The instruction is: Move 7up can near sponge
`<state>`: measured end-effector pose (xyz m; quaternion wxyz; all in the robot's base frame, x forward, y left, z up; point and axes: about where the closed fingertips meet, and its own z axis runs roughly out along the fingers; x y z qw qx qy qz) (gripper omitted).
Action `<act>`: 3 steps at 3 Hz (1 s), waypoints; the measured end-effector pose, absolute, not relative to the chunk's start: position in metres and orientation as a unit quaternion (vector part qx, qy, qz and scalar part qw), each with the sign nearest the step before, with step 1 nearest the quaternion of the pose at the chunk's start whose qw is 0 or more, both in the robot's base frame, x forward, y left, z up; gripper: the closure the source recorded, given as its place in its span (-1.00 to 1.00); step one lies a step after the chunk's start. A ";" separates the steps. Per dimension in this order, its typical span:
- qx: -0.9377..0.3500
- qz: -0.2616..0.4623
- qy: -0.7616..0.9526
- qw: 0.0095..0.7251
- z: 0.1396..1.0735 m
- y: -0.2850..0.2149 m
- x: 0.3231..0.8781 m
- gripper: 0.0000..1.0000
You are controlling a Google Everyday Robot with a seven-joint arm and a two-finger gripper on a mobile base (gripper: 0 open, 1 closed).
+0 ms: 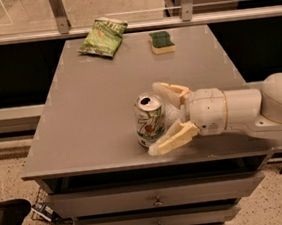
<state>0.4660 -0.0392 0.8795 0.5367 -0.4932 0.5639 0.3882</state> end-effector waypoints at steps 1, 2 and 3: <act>-0.497 0.405 0.546 0.539 0.880 -0.027 0.466 -0.30; -0.498 0.405 0.546 0.539 0.881 -0.026 0.465 0.14; -0.500 0.406 0.544 0.538 0.882 -0.023 0.464 0.76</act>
Offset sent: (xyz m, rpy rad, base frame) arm -0.0003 0.0105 0.0009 0.0273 -0.0080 0.0333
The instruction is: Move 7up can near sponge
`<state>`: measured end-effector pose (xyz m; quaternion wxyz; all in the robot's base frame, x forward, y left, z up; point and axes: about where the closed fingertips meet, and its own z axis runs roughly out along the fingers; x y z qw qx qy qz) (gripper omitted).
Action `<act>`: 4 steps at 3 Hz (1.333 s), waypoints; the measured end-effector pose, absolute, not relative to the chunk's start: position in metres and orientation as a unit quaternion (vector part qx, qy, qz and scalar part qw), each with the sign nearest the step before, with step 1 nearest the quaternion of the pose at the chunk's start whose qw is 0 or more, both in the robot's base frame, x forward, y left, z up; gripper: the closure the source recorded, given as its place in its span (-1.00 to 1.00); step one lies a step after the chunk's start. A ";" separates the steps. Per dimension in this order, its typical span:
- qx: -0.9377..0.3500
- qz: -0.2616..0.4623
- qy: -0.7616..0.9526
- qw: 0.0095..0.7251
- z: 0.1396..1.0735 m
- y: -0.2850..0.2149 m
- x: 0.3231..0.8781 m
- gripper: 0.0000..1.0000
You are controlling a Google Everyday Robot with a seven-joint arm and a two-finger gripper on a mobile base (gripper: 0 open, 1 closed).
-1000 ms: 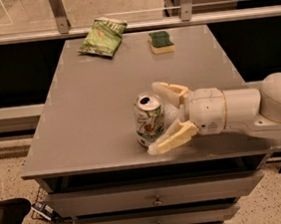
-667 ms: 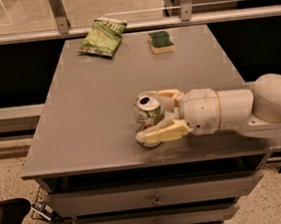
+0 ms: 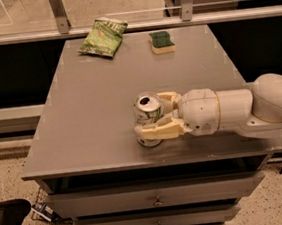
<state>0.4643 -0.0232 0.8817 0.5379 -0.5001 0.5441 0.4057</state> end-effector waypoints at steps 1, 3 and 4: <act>-0.501 0.406 0.543 0.537 0.882 -0.021 0.464 1.00; -0.508 0.423 0.525 0.536 0.894 -0.015 0.487 1.00; -0.528 0.409 0.525 0.528 0.925 -0.024 0.517 1.00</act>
Offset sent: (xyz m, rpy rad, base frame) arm 0.0114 0.0077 -0.0009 0.0532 0.0041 0.0306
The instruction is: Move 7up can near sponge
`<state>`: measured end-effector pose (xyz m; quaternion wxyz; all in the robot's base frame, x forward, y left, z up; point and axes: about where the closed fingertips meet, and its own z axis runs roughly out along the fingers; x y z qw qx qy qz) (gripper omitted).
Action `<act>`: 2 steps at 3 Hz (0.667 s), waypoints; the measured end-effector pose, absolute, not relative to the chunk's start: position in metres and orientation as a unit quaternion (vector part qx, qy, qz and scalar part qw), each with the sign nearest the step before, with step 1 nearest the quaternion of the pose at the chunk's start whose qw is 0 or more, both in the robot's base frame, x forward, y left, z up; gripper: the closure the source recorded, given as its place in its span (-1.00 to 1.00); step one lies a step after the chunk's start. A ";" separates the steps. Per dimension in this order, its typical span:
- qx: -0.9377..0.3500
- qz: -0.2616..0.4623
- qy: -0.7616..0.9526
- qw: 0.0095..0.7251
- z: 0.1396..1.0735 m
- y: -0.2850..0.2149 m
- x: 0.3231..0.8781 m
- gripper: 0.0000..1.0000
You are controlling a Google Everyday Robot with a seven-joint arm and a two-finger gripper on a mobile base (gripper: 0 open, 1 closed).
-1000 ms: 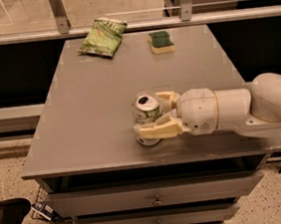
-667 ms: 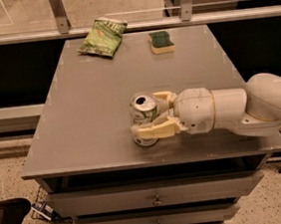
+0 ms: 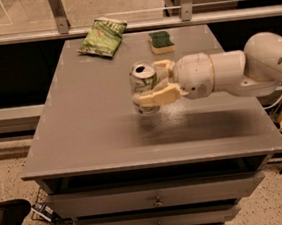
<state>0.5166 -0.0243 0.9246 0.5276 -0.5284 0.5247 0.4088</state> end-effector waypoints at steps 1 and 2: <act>-0.545 0.377 0.543 0.516 0.960 -0.048 0.553 1.00; -0.542 0.355 0.563 0.513 0.976 -0.078 0.597 1.00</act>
Offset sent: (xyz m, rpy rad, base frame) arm 0.1422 -0.1062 0.0879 -0.1495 -0.0413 -0.1622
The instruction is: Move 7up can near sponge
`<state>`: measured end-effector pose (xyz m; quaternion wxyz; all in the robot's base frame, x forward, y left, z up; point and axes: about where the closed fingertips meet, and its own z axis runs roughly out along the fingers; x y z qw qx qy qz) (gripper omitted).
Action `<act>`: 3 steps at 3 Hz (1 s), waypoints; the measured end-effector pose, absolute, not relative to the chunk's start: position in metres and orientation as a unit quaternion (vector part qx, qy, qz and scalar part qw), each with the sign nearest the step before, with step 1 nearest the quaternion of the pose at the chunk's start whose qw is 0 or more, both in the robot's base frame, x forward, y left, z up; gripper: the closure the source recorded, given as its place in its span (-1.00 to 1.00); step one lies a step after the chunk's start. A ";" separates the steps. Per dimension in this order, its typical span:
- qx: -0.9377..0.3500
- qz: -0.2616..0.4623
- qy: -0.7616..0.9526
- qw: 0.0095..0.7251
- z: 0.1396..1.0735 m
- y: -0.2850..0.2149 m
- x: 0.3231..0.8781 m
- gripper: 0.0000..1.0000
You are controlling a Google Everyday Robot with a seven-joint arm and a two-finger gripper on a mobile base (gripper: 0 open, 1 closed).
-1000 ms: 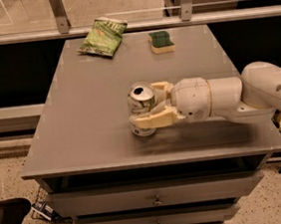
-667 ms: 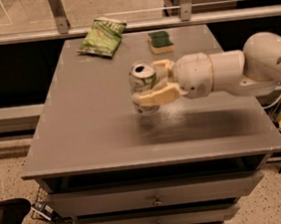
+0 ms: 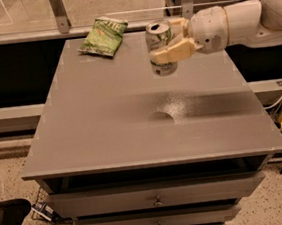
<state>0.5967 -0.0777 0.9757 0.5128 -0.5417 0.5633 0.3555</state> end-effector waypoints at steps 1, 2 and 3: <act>-0.512 0.343 0.574 0.539 0.987 -0.113 0.645 1.00; -0.471 0.335 0.591 0.562 0.991 -0.144 0.689 1.00; -0.432 0.319 0.614 0.579 0.991 -0.174 0.726 1.00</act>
Offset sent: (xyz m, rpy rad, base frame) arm 0.1575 -0.1239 0.0257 0.1441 0.0089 -0.3038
